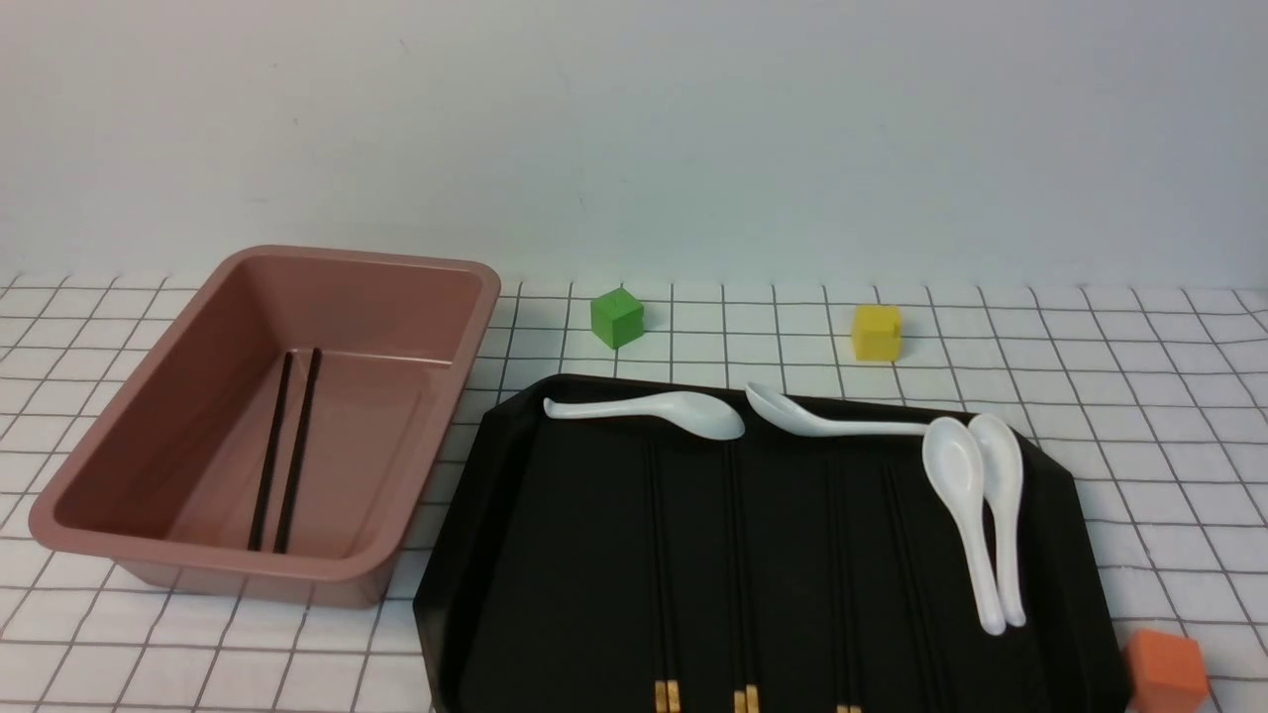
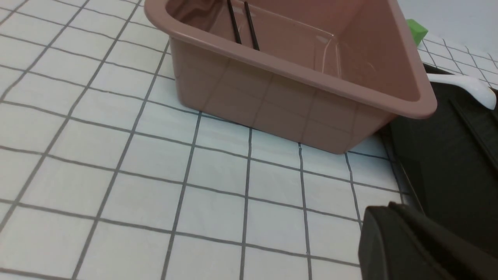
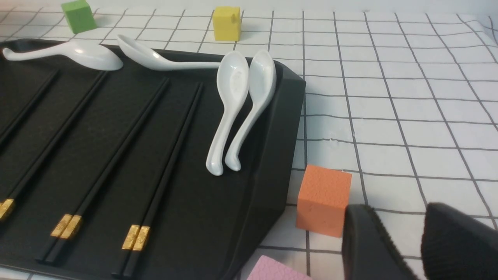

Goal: On white black tablecloth take chopsticks from black tray and put them in box.

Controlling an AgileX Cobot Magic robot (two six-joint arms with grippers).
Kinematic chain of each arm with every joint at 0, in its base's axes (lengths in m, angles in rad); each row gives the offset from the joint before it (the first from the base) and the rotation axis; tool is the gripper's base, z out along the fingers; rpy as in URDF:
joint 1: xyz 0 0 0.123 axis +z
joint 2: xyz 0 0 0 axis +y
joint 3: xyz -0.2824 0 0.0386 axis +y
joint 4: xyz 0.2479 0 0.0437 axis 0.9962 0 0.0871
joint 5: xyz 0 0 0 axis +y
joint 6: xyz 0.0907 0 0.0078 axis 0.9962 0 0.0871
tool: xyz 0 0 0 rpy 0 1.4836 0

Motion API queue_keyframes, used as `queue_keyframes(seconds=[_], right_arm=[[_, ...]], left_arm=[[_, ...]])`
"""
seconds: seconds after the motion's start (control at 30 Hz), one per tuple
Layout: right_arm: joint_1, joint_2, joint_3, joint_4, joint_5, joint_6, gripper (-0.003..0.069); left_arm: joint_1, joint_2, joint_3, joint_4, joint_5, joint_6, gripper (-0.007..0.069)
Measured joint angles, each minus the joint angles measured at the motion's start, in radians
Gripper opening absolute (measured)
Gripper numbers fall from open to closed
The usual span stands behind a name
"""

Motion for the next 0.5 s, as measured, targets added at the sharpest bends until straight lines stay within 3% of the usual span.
queue_keyframes(seconds=[0.5], right_arm=[[0.0,0.0,0.0,0.0,0.0,0.0,0.024]], left_arm=[[0.0,0.0,0.0,0.0,0.001,0.0,0.0006]])
